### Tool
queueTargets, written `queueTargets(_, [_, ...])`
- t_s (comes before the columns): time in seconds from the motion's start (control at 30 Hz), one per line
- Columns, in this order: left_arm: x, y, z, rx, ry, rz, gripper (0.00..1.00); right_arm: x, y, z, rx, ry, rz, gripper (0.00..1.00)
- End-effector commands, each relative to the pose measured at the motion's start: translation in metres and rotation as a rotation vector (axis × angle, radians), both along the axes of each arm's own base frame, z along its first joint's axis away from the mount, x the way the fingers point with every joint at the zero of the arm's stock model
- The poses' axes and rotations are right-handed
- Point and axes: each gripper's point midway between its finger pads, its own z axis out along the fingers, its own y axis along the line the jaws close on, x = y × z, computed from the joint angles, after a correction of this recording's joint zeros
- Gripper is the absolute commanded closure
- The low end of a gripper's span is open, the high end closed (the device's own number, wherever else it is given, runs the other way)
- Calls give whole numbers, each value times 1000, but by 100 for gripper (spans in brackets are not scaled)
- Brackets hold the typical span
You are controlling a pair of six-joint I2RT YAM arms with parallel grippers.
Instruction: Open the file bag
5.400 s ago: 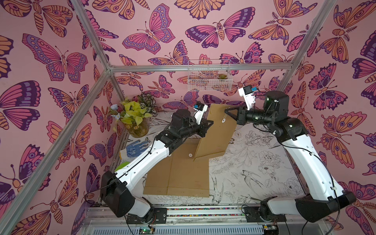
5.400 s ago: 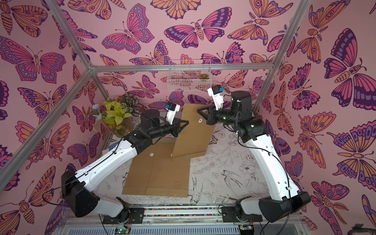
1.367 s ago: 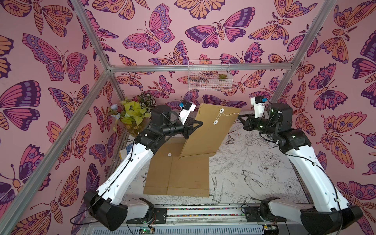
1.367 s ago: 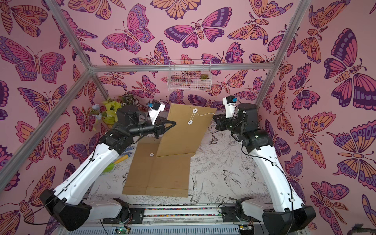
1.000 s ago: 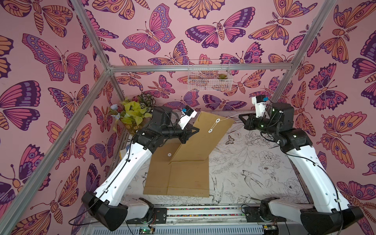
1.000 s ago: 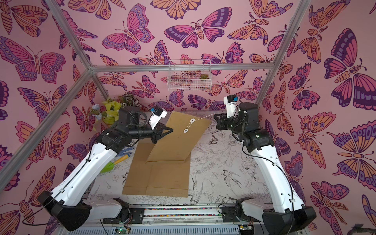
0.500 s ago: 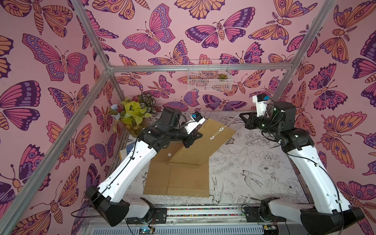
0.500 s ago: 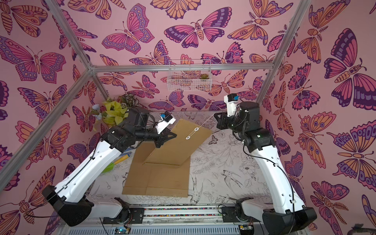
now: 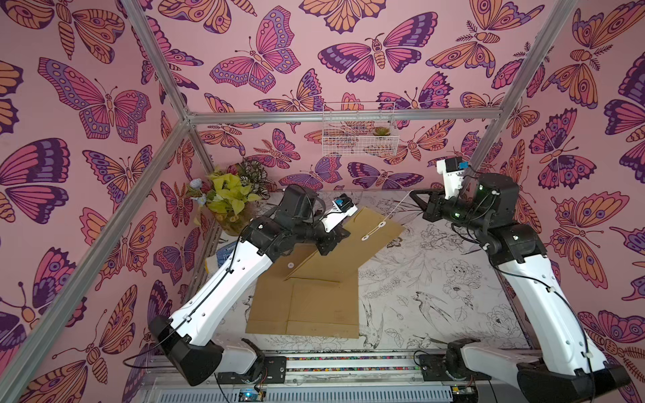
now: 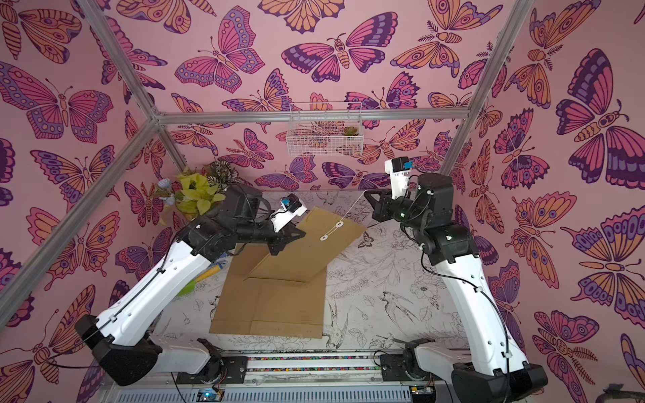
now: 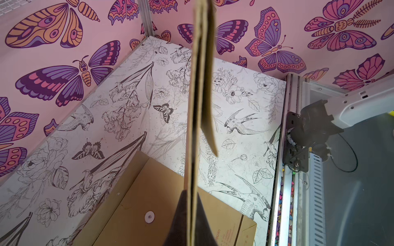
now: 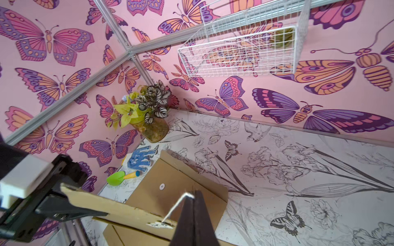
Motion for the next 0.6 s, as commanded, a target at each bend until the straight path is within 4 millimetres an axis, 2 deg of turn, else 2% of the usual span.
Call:
queueTargets(0.0, [1, -3, -2, 28, -3, -4, 100, -13, 13, 29, 53, -68, 105, 100])
queueTargets(0.33, [9, -5, 1, 28, -13, 47, 100, -29, 23, 46, 105, -106, 200, 100])
queueTargets(0.57, [18, -10, 19, -63, -25, 102, 100, -38, 33, 56, 161, -112, 285, 100])
